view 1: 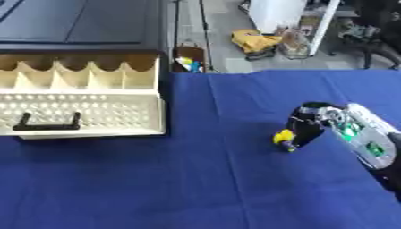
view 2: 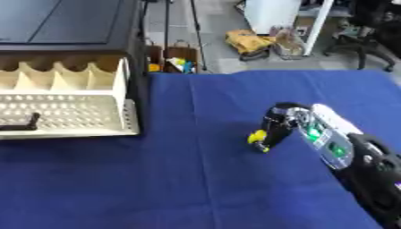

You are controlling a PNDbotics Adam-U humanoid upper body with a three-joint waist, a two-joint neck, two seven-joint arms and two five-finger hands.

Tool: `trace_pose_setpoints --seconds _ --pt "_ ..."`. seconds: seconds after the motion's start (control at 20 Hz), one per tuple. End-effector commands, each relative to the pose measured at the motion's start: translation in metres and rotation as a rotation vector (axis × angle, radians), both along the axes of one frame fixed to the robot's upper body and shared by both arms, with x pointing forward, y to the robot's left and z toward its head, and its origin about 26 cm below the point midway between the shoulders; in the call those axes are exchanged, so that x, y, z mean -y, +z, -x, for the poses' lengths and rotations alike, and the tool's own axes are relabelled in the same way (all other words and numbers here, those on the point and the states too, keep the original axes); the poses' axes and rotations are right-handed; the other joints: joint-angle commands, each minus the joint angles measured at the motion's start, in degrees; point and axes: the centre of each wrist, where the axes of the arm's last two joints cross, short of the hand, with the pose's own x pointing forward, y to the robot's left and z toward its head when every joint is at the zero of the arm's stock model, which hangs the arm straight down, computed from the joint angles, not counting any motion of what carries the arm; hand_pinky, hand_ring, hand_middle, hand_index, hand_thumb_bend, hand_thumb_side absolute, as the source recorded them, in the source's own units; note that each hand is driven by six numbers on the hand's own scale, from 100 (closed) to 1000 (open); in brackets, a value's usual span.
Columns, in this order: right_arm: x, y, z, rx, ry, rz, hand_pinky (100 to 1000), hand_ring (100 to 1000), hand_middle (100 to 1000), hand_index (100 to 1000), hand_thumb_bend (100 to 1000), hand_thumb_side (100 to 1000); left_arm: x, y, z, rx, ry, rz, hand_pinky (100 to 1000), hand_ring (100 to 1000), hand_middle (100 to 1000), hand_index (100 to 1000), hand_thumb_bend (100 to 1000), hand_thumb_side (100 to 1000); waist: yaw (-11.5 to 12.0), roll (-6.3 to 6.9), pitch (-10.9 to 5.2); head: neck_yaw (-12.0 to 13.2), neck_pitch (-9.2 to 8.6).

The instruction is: Pick up objects from table and place into drawer.

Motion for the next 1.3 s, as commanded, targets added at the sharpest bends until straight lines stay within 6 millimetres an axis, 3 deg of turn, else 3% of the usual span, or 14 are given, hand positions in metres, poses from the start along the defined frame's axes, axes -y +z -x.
trace_pose_setpoints --seconds 0.05,0.45,0.5,0.55,1.0,1.3 --pt "0.005 0.01 0.001 0.04 -0.014 0.001 693 749 411 575 422 230 0.0 0.006 0.003 0.023 -0.005 -0.01 464 699 659 859 145 1000 -0.14 0.17 -0.89 -0.22 -0.67" --pt "0.001 0.02 0.002 0.121 -0.012 -0.004 653 712 362 494 370 239 0.0 0.006 0.003 0.02 -0.005 -0.01 460 697 658 857 136 1000 -0.23 0.07 -0.87 -0.22 -0.63" --pt "0.0 0.022 0.003 0.133 -0.01 -0.004 651 710 361 489 333 367 0.0 0.006 0.003 0.02 -0.004 -0.01 460 697 658 857 132 1000 -0.24 0.04 -0.88 -0.23 -0.65" --pt "-0.002 0.025 0.003 0.15 -0.005 -0.004 650 709 354 486 362 245 0.0 0.006 0.003 0.019 -0.005 -0.01 459 697 658 857 134 1000 -0.26 0.0 -0.92 -0.23 -0.66" --pt "-0.022 0.059 0.008 0.278 0.06 0.014 650 709 344 475 310 308 -0.001 0.006 0.003 0.019 -0.003 -0.011 461 697 659 857 135 1000 -0.56 -0.41 -1.34 -0.19 -0.75" --pt "-0.049 0.093 0.016 0.398 0.138 0.059 649 709 341 471 278 369 -0.002 0.006 0.003 0.017 -0.002 -0.013 461 698 660 857 136 1000 -0.58 -0.75 -1.79 -0.11 -0.62"
